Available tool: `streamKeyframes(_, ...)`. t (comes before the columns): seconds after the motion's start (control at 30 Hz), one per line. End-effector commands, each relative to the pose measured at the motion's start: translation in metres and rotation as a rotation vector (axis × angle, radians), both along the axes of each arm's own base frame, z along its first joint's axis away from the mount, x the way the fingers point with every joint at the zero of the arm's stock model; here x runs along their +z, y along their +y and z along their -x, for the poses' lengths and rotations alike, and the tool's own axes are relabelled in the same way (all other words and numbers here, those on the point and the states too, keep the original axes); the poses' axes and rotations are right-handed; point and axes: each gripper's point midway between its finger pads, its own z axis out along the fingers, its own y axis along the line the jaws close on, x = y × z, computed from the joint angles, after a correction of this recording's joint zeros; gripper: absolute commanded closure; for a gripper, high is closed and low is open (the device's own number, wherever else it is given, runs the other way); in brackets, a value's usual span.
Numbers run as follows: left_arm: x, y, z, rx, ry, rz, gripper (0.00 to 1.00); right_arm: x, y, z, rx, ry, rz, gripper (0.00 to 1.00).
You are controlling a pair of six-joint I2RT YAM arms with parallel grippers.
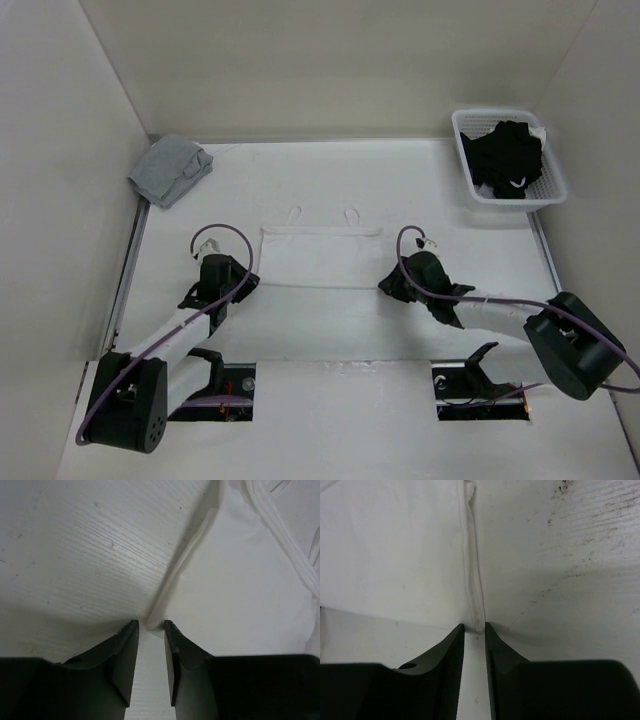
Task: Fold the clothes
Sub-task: Fold the tank top
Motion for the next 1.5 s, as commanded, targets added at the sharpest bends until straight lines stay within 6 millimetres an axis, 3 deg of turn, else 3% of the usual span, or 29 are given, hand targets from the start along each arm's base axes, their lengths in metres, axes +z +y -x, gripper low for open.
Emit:
streamKeyframes(0.0, -0.004, 0.002, 0.001, -0.011, 0.027, -0.02, 0.76, 0.007, 0.009, -0.01, 0.003, -0.026, -0.014, 0.74)
streamKeyframes(0.23, -0.003, -0.005, -0.003, -0.033, 0.01, -0.001, 0.91, 0.009, 0.012, -0.016, -0.003, -0.042, -0.019, 0.88)
streamKeyframes(0.33, 0.015, -0.008, -0.007, -0.044, -0.043, 0.026, 0.97, 0.018, 0.012, -0.014, 0.0, -0.059, -0.032, 0.92)
streamKeyframes(0.43, 0.051, -0.014, -0.007, -0.059, -0.141, 0.068, 0.99, 0.04, 0.016, 0.0, 0.031, -0.096, -0.059, 0.95)
streamKeyframes(0.53, 0.095, -0.017, 0.004, -0.076, -0.222, 0.082, 1.0, 0.073, 0.015, 0.025, 0.062, -0.155, -0.068, 0.95)
streamKeyframes(0.8, 0.201, -0.003, 0.07, -0.085, -0.392, 0.091, 1.0, 0.16, -0.016, 0.104, 0.108, -0.226, -0.115, 0.95)
streamKeyframes(0.93, 0.238, 0.006, 0.094, -0.083, -0.451, 0.076, 0.99, 0.195, -0.018, 0.128, 0.148, -0.242, -0.159, 0.95)
streamKeyframes(1.03, 0.235, 0.006, 0.093, -0.085, -0.429, 0.068, 0.99, 0.205, -0.01, 0.135, 0.184, -0.249, -0.139, 0.94)
streamKeyframes(1.13, 0.206, 0.001, 0.076, -0.09, -0.359, 0.058, 0.99, 0.195, -0.005, 0.121, 0.168, -0.264, -0.071, 0.93)
streamKeyframes(1.3, 0.155, -0.008, 0.03, -0.075, -0.275, 0.046, 0.98, 0.164, 0.0, 0.062, 0.137, -0.263, -0.05, 0.94)
streamKeyframes(1.47, 0.138, -0.016, -0.027, -0.024, -0.263, 0.092, 0.98, 0.131, -0.018, -0.008, 0.058, -0.224, -0.073, 0.95)
